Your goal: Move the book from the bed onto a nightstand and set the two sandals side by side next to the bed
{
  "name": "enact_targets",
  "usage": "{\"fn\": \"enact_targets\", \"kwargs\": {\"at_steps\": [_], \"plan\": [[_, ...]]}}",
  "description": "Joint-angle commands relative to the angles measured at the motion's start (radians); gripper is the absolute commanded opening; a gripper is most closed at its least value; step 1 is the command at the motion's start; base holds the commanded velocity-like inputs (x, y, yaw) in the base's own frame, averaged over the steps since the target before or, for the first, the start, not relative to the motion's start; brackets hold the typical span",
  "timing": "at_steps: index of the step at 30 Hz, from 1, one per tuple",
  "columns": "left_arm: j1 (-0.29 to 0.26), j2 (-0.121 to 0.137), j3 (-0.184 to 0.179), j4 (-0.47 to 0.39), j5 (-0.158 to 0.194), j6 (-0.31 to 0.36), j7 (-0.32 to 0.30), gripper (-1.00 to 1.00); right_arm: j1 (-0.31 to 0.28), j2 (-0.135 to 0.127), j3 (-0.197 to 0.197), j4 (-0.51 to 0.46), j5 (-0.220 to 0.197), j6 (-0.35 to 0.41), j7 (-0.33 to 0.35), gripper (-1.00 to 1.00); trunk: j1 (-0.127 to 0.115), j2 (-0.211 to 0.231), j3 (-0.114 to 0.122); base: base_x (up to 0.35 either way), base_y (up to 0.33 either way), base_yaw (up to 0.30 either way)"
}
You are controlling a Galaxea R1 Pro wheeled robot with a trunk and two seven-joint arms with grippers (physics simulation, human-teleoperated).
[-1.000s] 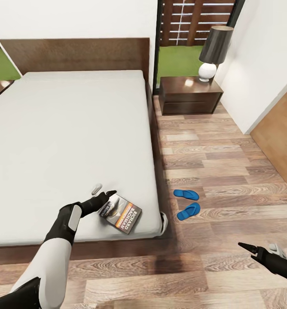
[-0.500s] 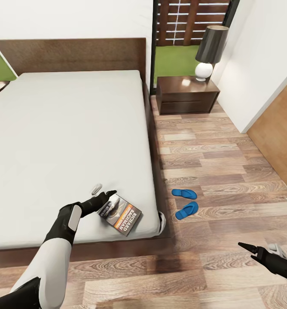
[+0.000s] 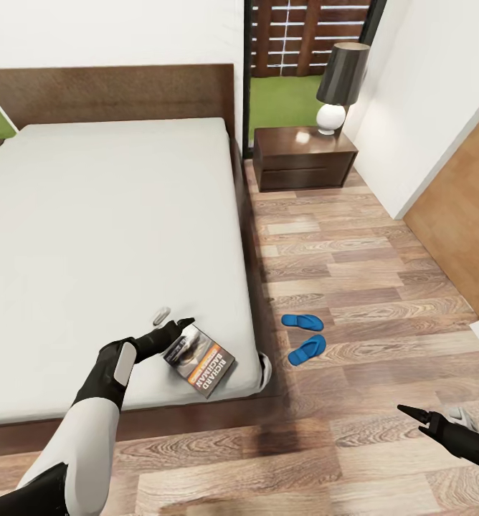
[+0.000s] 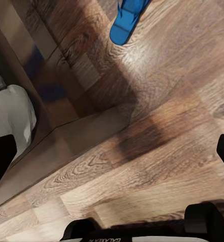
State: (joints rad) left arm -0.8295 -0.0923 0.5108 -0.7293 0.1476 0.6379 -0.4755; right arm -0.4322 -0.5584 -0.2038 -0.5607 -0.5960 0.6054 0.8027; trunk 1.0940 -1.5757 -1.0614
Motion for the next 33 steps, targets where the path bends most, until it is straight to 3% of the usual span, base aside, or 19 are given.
{"fn": "enact_targets", "kwargs": {"at_steps": [1, 33], "plan": [[0.0, -0.001, 0.005, 0.0, -0.008, 0.008, 0.0, 1.0, 0.0, 0.0, -0.002, 0.0, -0.004, 0.007, 0.001, 1.0, 0.0, 0.0, -0.001, 0.0, 0.0, -0.001], [0.0, -0.001, 0.005, 0.0, -0.008, 0.008, 0.0, 1.0, 0.0, 0.0, -0.002, 0.0, -0.004, 0.007, -0.001, 1.0, 0.0, 0.0, -0.001, -0.034, 0.0, 0.0]]}}
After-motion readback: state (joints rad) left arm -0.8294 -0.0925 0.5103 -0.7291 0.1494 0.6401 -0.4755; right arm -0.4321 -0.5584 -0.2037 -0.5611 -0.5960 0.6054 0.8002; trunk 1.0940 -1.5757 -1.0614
